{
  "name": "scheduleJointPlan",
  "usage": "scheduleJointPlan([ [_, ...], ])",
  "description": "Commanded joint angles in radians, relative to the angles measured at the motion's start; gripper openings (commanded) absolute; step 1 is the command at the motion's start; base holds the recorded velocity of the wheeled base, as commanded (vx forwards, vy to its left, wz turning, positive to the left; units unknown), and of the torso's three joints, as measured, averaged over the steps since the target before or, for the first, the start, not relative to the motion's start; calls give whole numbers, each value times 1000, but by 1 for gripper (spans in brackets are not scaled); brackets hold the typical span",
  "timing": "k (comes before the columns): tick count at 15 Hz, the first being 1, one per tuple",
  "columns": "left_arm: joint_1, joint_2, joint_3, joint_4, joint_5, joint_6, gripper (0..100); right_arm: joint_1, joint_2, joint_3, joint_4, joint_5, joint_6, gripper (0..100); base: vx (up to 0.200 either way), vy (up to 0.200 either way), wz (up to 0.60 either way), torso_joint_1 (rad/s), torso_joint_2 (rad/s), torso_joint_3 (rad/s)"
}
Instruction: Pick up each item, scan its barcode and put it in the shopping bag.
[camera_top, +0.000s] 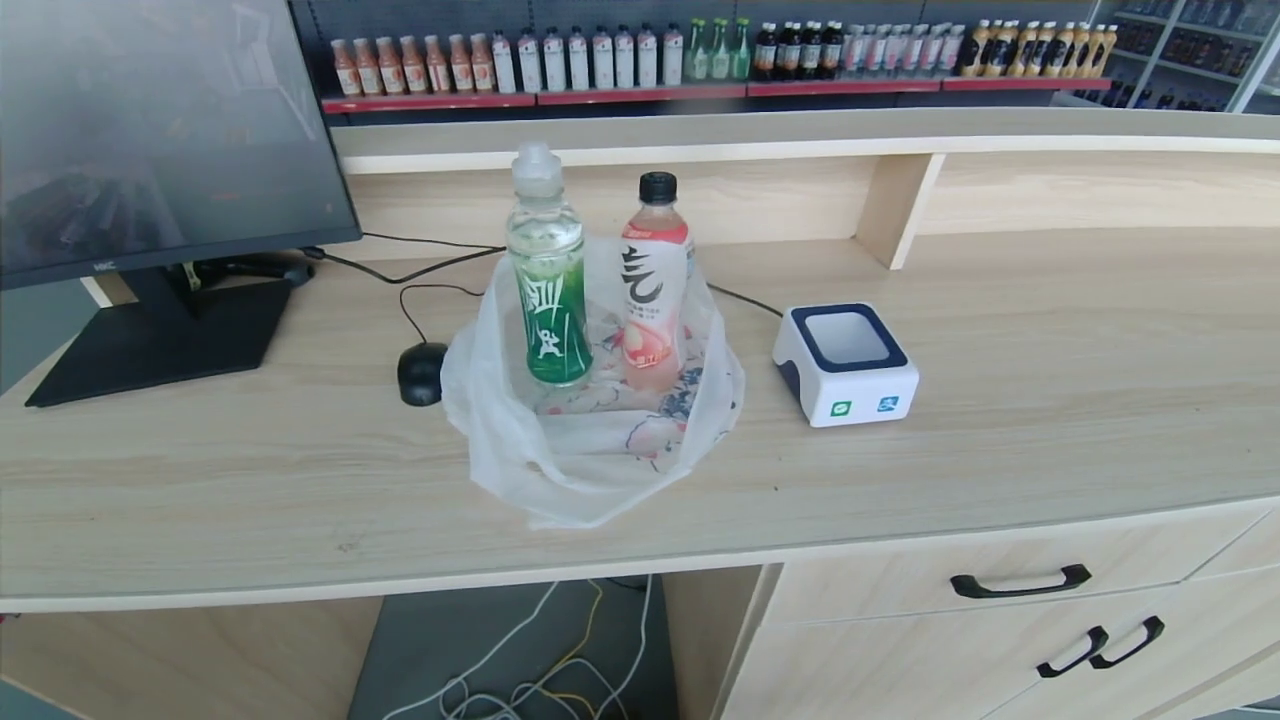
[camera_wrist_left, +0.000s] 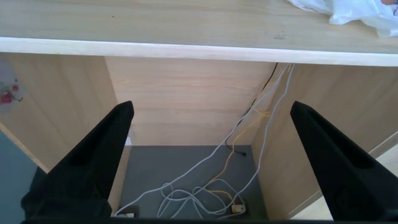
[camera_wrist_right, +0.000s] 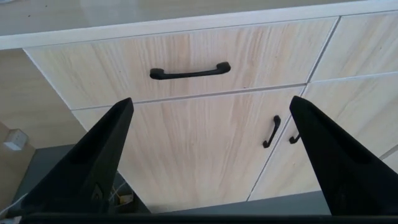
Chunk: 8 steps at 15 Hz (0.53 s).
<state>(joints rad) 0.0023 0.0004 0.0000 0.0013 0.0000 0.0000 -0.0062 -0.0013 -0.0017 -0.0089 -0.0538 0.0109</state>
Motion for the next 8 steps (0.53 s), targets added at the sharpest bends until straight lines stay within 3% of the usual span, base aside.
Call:
scheduleJointPlan([
  [1, 1, 0, 0, 0, 0, 0, 100, 2, 1, 0, 0, 0, 0, 100, 0, -200, 0, 7, 7, 7],
  [8, 1, 0, 0, 0, 0, 0, 100, 2, 1, 0, 1, 0, -3, 100, 0, -200, 0, 2, -3, 4],
])
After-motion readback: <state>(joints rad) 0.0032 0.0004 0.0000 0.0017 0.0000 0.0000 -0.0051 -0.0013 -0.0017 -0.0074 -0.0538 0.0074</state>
